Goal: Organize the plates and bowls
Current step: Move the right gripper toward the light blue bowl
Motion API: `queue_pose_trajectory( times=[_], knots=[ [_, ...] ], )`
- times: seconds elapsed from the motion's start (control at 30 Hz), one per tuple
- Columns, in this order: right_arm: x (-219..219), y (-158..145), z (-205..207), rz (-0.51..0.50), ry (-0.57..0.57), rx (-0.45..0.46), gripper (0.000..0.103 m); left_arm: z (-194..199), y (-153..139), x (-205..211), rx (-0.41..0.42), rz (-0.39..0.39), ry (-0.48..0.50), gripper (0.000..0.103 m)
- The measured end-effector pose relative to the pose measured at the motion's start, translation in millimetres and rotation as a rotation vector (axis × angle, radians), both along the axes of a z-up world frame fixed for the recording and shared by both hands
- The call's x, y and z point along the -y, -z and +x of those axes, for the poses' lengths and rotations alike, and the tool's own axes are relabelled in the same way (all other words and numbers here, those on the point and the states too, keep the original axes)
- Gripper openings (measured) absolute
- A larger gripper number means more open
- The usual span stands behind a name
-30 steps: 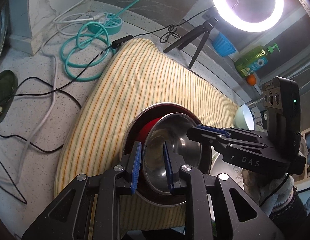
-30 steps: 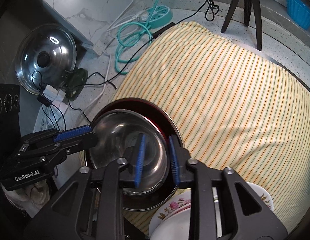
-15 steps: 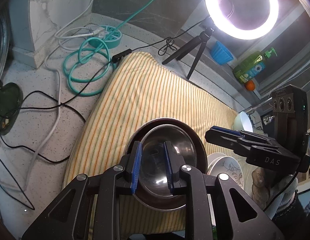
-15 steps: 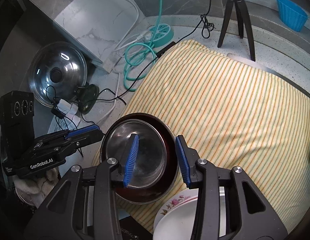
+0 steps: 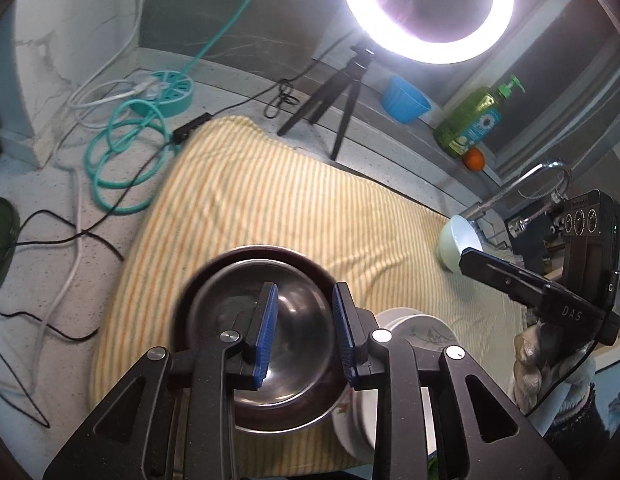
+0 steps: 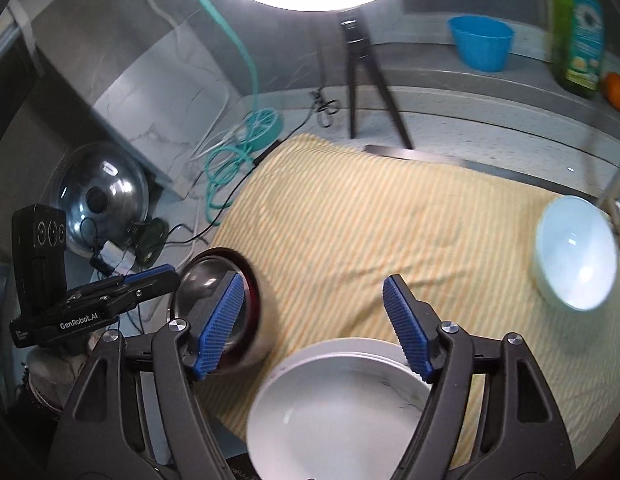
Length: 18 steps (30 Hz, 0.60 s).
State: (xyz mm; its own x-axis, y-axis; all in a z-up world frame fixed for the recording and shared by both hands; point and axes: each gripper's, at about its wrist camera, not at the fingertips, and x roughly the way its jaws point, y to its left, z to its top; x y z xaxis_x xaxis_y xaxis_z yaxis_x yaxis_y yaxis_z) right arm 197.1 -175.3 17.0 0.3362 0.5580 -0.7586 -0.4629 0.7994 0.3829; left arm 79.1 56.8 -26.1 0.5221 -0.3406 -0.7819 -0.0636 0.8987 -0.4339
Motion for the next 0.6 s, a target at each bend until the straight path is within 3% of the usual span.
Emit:
queue_pose_trajectory(
  times=[0.33, 0.43, 0.6],
  knots=[
    [100.7, 3.4, 15.5, -0.008, 0.226, 0.052, 0.076, 23.4, -0.8, 65.0, 0.013, -0.025, 0.095, 0.026],
    [129.4, 2.6, 19.1, -0.005, 0.286, 0.09, 0.092, 31.8, 0.6, 84.2, 0.013, -0.029, 0.118, 0.026],
    [170.7, 9.7, 33.9, 0.006, 0.356, 0.048, 0.092, 48.9, 3.3, 119.2, 0.012, -0.03, 0.162, 0.026]
  ],
)
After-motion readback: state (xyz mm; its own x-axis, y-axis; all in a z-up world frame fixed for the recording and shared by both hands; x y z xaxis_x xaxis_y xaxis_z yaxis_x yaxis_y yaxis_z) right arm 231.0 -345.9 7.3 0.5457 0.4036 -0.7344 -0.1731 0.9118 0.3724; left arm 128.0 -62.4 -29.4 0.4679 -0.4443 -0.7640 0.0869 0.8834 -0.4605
